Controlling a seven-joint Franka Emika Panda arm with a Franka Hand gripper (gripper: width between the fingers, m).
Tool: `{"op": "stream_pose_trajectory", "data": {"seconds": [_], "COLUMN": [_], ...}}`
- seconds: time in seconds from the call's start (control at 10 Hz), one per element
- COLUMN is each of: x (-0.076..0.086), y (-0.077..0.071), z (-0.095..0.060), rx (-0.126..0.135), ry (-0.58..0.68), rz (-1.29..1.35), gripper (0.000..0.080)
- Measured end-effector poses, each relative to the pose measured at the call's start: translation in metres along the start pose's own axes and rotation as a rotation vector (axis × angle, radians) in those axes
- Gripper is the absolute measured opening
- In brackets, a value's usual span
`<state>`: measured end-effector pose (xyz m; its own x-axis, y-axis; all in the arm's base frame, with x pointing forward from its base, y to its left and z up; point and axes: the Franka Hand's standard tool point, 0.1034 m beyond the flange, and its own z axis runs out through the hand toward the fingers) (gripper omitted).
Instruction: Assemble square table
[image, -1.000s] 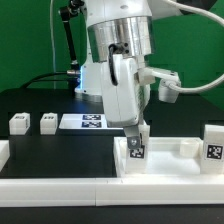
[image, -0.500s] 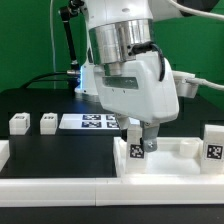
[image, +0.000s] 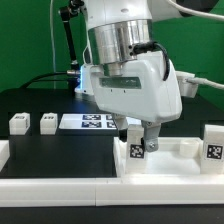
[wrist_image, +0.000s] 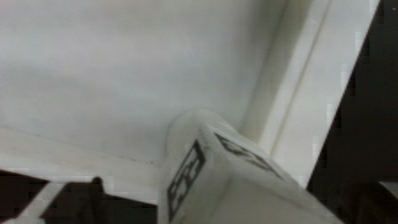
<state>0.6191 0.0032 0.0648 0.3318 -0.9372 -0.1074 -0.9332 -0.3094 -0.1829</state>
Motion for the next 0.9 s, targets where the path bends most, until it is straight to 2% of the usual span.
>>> {"op": "stream_pose_trajectory", "data": {"seconds": [0.9], "x": [0.0], "y": [0.0], "z": [0.0], "rx": [0.0], "ry": [0.0], "rz": [0.0], "gripper": [0.0649]}}
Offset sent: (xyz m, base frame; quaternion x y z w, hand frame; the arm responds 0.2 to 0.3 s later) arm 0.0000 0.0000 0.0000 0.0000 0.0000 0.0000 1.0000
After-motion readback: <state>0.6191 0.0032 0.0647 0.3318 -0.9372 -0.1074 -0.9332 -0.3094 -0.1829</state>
